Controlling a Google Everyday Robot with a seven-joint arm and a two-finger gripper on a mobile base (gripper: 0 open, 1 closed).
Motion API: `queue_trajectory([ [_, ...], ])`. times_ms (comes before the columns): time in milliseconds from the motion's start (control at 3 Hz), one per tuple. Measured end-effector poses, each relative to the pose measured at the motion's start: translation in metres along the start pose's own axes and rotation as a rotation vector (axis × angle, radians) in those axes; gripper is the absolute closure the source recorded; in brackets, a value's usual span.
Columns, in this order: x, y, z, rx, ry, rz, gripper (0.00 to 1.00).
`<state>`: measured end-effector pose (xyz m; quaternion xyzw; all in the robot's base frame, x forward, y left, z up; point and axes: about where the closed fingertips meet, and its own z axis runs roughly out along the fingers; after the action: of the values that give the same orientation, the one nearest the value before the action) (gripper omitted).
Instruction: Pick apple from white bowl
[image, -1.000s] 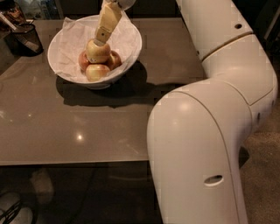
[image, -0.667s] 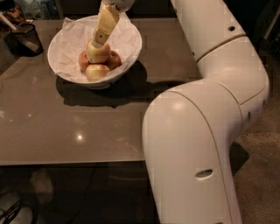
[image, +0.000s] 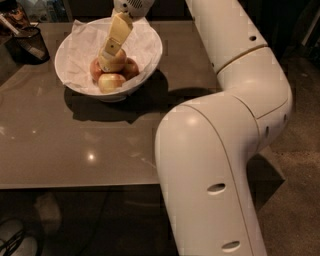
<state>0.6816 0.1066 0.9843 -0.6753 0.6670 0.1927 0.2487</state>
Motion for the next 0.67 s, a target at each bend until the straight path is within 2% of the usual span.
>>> queue_trajectory([
  [667,0.0046,-0.0041,0.0177,-0.044,-0.026,0.021,0.17],
])
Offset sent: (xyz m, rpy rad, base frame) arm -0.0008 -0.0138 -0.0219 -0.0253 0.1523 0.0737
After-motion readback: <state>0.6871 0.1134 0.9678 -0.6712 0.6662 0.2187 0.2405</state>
